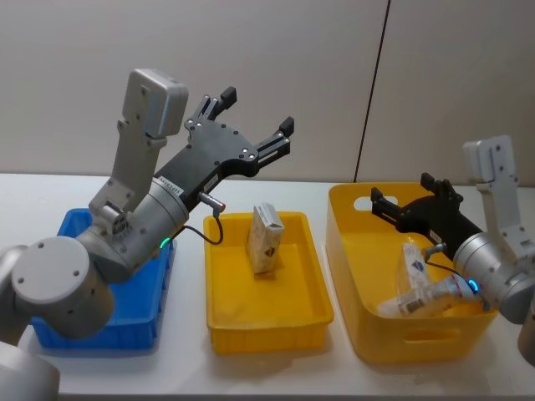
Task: Bimanual collaborative sorting of washing and personal care products
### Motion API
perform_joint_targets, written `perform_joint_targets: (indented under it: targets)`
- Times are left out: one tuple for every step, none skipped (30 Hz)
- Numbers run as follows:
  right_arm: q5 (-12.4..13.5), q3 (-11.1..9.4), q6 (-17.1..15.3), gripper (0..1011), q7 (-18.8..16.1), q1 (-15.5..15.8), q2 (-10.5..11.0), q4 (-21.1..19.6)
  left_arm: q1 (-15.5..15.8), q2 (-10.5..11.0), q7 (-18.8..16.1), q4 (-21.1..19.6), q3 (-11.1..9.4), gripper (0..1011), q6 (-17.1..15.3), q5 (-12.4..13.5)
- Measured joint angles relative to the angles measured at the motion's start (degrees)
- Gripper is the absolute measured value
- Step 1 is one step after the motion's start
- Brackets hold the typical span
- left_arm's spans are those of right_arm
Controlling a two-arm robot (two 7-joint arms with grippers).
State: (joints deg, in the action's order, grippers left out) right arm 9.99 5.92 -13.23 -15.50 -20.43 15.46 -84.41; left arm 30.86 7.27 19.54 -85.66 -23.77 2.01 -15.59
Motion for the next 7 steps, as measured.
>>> perform_joint_targets:
  targets:
    - [0.0,-0.01,0.01,1002,-0.01,0.0,0.0,0.01,0.0,0.0,0.0,0.0,0.0,1002,0.0,0.0]
    - [0.02,-0.02,0.02,1002,-0.01,-0.01,0.0,0.04,0.0,0.0,0.0,0.0,0.0,1002,0.0,0.0]
    - [0.02,-0.02,0.03,1002,-0.02,-0.01,0.0,0.05,0.0,0.0,0.0,0.0,0.0,1002,0.0,0.0]
    - [0.03,-0.03,0.03,1002,-0.03,-0.02,0.0,0.06,0.0,0.0,0.0,0.0,0.0,1001,0.0,0.01]
    - [0.04,-0.04,0.04,1002,-0.04,-0.03,0.0,0.08,0.0,0.0,0.0,0.0,0.0,1002,0.0,0.0]
    - [0.04,-0.04,0.04,1002,-0.05,-0.03,0.0,0.09,0.0,0.0,0.0,0.0,0.0,1001,0.0,0.0]
    - [0.04,-0.04,0.05,1002,-0.05,-0.03,0.0,0.09,0.0,0.0,0.0,0.0,0.0,1002,0.0,0.0]
